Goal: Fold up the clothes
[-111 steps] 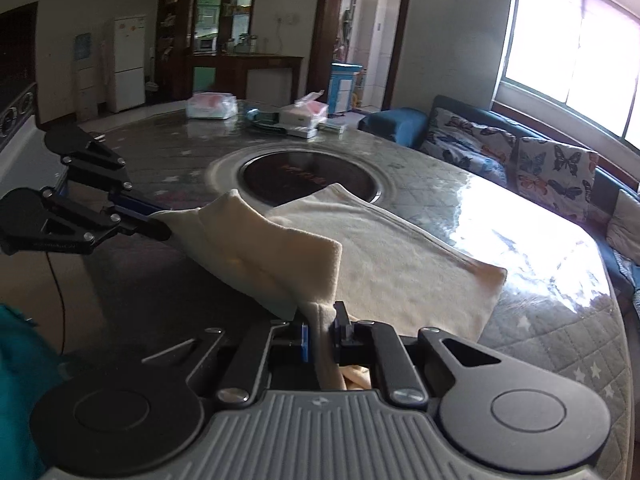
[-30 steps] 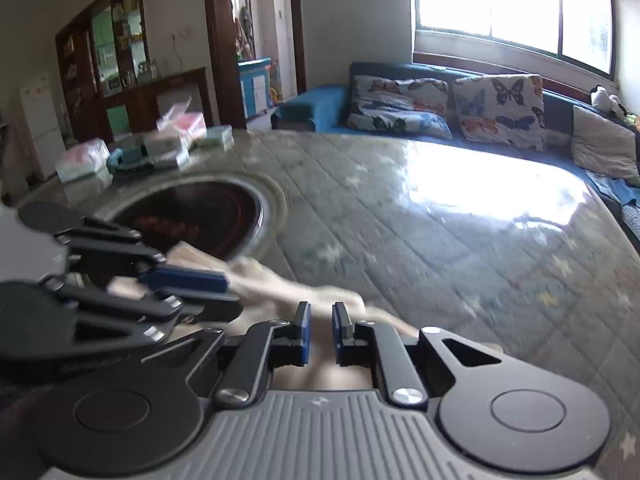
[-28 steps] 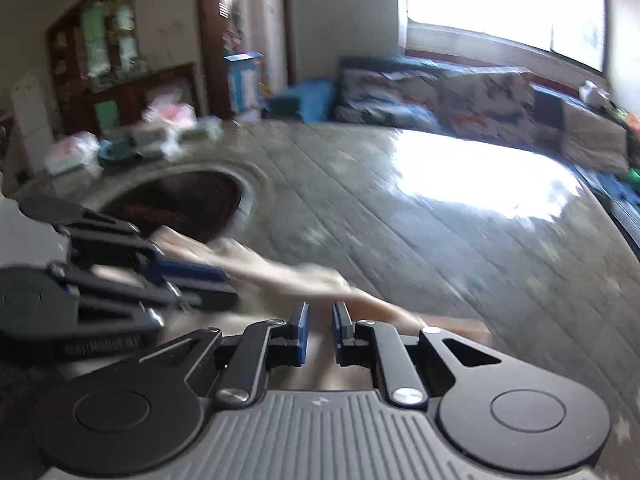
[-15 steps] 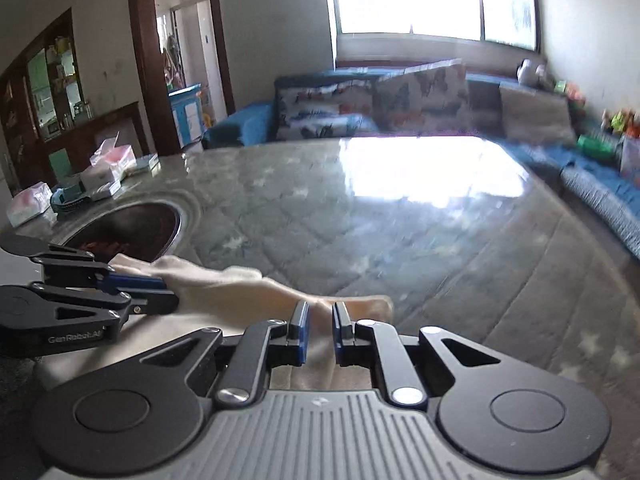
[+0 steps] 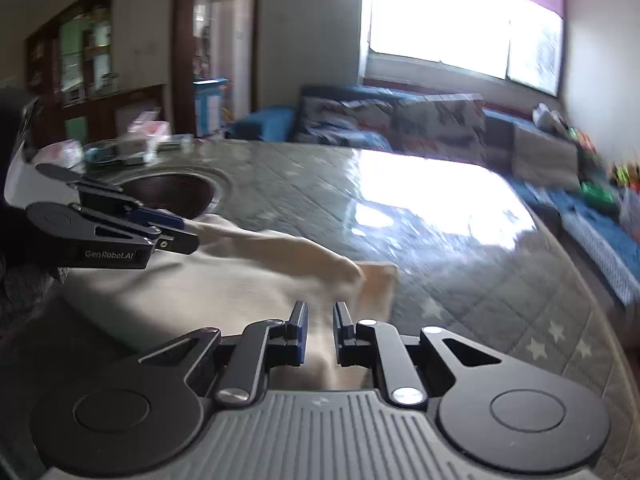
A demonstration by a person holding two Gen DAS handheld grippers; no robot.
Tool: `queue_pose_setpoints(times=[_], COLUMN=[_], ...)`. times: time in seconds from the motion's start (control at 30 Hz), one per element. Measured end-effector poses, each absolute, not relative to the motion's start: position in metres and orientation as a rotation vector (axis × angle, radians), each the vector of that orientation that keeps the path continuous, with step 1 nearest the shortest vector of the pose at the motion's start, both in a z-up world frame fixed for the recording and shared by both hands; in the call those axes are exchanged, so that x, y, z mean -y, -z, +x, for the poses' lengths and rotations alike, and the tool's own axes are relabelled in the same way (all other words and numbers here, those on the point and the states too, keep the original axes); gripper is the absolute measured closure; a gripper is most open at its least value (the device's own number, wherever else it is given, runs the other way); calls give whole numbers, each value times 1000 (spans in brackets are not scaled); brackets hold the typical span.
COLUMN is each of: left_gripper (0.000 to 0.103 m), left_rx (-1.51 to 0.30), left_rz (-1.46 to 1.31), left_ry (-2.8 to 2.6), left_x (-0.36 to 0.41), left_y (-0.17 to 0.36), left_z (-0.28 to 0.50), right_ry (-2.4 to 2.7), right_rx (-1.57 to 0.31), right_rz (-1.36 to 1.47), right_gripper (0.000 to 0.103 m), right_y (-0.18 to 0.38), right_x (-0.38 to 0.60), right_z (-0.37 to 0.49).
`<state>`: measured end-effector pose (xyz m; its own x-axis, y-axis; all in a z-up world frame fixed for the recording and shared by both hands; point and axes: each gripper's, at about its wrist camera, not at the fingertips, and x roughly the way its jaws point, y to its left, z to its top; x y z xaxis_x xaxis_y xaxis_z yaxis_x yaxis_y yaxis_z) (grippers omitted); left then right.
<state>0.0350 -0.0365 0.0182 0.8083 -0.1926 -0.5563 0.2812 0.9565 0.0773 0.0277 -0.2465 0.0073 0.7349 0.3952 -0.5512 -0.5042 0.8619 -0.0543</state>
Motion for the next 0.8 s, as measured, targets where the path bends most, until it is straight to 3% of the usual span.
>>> queue_pose_setpoints(times=[0.33, 0.53, 0.8], left_gripper=[78, 79, 77], left_rx=[-584, -519, -557], left_rz=[124, 83, 60], left_ry=[231, 271, 280], left_x=[25, 33, 30], left_y=[-4, -18, -1], left_z=[-22, -28, -30], right_ry=[-522, -599, -634], right_rx=[-597, -523, -573], right_rz=[-233, -262, -216], right_gripper=[92, 85, 81], right_y=[7, -12, 9], right_x=[245, 216, 211], right_z=[16, 4, 7])
